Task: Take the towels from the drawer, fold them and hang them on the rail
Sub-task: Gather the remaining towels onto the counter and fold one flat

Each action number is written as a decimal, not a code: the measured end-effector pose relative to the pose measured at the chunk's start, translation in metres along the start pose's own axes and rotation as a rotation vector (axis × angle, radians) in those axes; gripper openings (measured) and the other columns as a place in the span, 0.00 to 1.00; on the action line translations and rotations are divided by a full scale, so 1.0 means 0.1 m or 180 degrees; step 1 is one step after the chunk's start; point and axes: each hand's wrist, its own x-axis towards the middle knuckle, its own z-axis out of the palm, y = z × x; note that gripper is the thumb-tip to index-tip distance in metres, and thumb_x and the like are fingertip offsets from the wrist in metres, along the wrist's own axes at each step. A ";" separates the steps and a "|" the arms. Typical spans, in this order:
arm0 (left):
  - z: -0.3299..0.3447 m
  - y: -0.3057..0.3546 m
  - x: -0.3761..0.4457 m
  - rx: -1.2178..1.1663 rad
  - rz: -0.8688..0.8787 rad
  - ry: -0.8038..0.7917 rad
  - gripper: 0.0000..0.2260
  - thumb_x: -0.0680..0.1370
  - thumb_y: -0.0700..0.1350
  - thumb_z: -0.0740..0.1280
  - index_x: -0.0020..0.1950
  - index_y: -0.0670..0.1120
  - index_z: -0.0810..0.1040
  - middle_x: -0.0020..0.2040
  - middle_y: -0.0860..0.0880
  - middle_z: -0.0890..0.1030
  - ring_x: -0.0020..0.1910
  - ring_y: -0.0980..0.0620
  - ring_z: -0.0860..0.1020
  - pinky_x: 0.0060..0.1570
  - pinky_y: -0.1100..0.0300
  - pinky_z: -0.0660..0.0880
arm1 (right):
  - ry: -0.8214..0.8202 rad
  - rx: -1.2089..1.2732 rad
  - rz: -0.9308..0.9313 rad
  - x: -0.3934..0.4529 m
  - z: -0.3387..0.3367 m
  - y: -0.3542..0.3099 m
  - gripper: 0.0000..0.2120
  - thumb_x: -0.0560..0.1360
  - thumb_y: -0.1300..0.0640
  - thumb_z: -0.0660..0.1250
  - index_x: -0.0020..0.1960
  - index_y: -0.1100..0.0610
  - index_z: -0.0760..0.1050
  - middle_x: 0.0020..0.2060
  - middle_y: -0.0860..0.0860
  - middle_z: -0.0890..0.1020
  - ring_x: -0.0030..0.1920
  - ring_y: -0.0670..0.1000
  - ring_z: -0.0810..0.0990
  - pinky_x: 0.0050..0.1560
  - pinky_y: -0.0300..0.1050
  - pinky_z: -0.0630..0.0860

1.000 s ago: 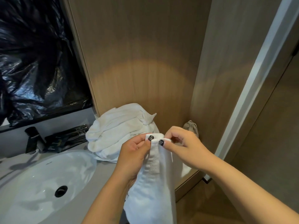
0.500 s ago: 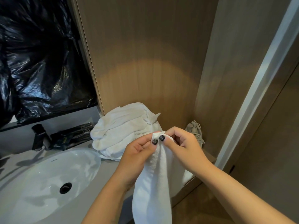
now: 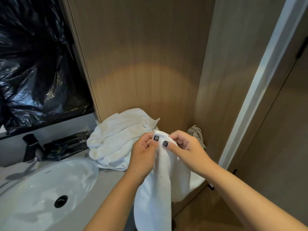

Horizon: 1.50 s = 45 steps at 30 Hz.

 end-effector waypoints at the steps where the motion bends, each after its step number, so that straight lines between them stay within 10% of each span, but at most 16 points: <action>1: 0.03 0.04 0.06 -0.0056 -0.0021 -0.0003 0.11 0.82 0.39 0.61 0.59 0.47 0.80 0.52 0.48 0.84 0.51 0.52 0.82 0.52 0.56 0.80 | 0.0071 0.0060 0.0081 0.01 -0.02 0.04 0.06 0.77 0.58 0.69 0.48 0.62 0.77 0.36 0.59 0.77 0.37 0.58 0.71 0.39 0.50 0.67; 6: 0.02 0.42 0.40 -0.0422 0.0119 0.0019 0.11 0.79 0.39 0.61 0.39 0.49 0.78 0.29 0.53 0.74 0.26 0.57 0.69 0.25 0.66 0.67 | -0.0061 0.0146 0.0749 0.00 -0.10 0.32 0.12 0.78 0.56 0.68 0.47 0.66 0.77 0.40 0.59 0.80 0.40 0.55 0.76 0.42 0.51 0.72; 17: -0.55 0.82 0.87 0.0118 0.0689 0.0542 0.11 0.78 0.38 0.60 0.40 0.48 0.79 0.31 0.56 0.74 0.28 0.60 0.69 0.27 0.68 0.67 | -0.1055 -0.1835 0.1190 0.11 -0.66 0.53 0.19 0.76 0.41 0.68 0.59 0.53 0.80 0.52 0.51 0.83 0.52 0.51 0.81 0.56 0.53 0.78; 24: -0.91 0.61 0.91 0.0651 0.1085 0.0955 0.13 0.82 0.42 0.59 0.59 0.60 0.76 0.44 0.57 0.79 0.32 0.58 0.71 0.31 0.66 0.69 | -0.0312 -0.2783 0.0727 0.40 -1.17 0.23 0.22 0.67 0.32 0.69 0.39 0.51 0.75 0.37 0.47 0.80 0.37 0.49 0.78 0.36 0.45 0.74; 33: -0.96 0.56 0.83 0.0583 0.1240 0.0897 0.10 0.82 0.42 0.61 0.49 0.57 0.77 0.41 0.62 0.82 0.39 0.67 0.79 0.38 0.70 0.74 | 0.0474 -0.3315 0.0369 0.53 -1.36 -0.09 0.20 0.76 0.45 0.69 0.64 0.51 0.70 0.49 0.51 0.84 0.43 0.50 0.82 0.36 0.34 0.68; 38: -0.88 0.54 0.80 0.0509 0.1199 0.1108 0.10 0.82 0.42 0.62 0.49 0.57 0.77 0.46 0.57 0.82 0.43 0.63 0.80 0.47 0.59 0.76 | 0.0585 -0.3056 0.0502 0.55 -1.41 -0.13 0.10 0.78 0.47 0.66 0.45 0.53 0.79 0.39 0.50 0.82 0.37 0.45 0.77 0.32 0.37 0.67; 45: -0.73 0.71 0.60 0.0323 0.1575 0.1161 0.10 0.82 0.39 0.62 0.52 0.54 0.77 0.41 0.67 0.80 0.36 0.67 0.76 0.39 0.71 0.73 | 0.0831 -0.2986 0.0753 0.60 -1.45 -0.17 0.13 0.76 0.47 0.68 0.38 0.53 0.80 0.32 0.49 0.80 0.34 0.49 0.79 0.32 0.40 0.75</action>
